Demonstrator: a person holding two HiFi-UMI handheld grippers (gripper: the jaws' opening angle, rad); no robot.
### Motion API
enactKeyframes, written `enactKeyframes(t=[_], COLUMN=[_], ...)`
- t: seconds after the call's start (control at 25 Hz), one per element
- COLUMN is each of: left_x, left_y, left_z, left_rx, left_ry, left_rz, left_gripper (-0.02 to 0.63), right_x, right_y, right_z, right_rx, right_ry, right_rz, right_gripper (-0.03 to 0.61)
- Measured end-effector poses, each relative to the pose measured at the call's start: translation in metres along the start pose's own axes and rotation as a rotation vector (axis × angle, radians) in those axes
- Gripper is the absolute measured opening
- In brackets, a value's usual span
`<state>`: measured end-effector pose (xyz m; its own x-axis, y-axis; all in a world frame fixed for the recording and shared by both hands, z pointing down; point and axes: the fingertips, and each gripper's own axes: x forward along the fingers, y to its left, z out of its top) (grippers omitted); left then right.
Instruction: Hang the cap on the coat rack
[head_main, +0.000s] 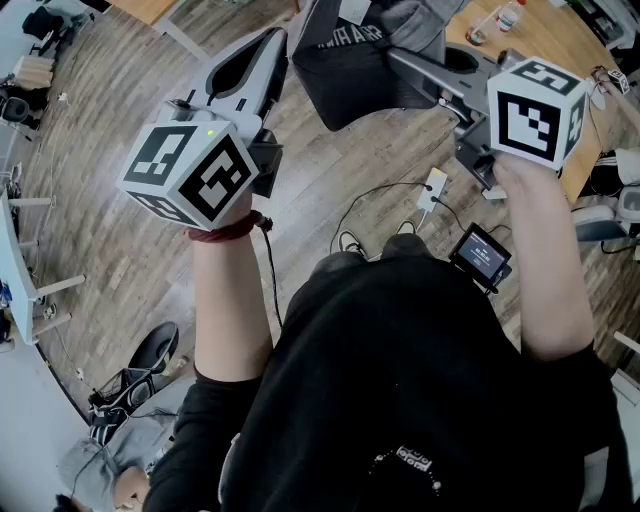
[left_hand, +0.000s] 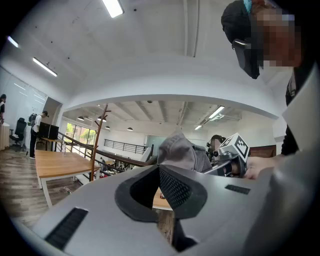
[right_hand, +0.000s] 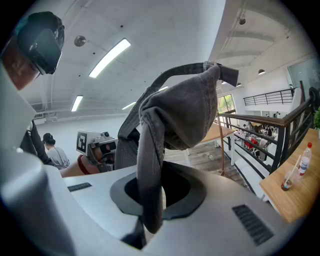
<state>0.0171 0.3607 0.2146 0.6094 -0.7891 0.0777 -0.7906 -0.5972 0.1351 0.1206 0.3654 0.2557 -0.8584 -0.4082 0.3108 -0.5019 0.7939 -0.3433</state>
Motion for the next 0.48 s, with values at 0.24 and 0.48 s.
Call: enactKeyframes(t=[0.24, 0.48], left_x=[-0.001, 0.019], left_y=[-0.011, -0.026], left_z=[-0.003, -0.010], left_rx=[0.002, 0.006], left_ry=[0.007, 0.012], left_rz=[-0.014, -0.011], left_gripper=[0.005, 0.005], right_x=[-0.008, -0.026], right_y=[0.008, -0.007], right_z=[-0.001, -0.010], right_rx=[-0.001, -0.004], right_ry=[-0.012, 0.003], right_rz=[0.016, 0.045], right_gripper=[0.040, 0.040])
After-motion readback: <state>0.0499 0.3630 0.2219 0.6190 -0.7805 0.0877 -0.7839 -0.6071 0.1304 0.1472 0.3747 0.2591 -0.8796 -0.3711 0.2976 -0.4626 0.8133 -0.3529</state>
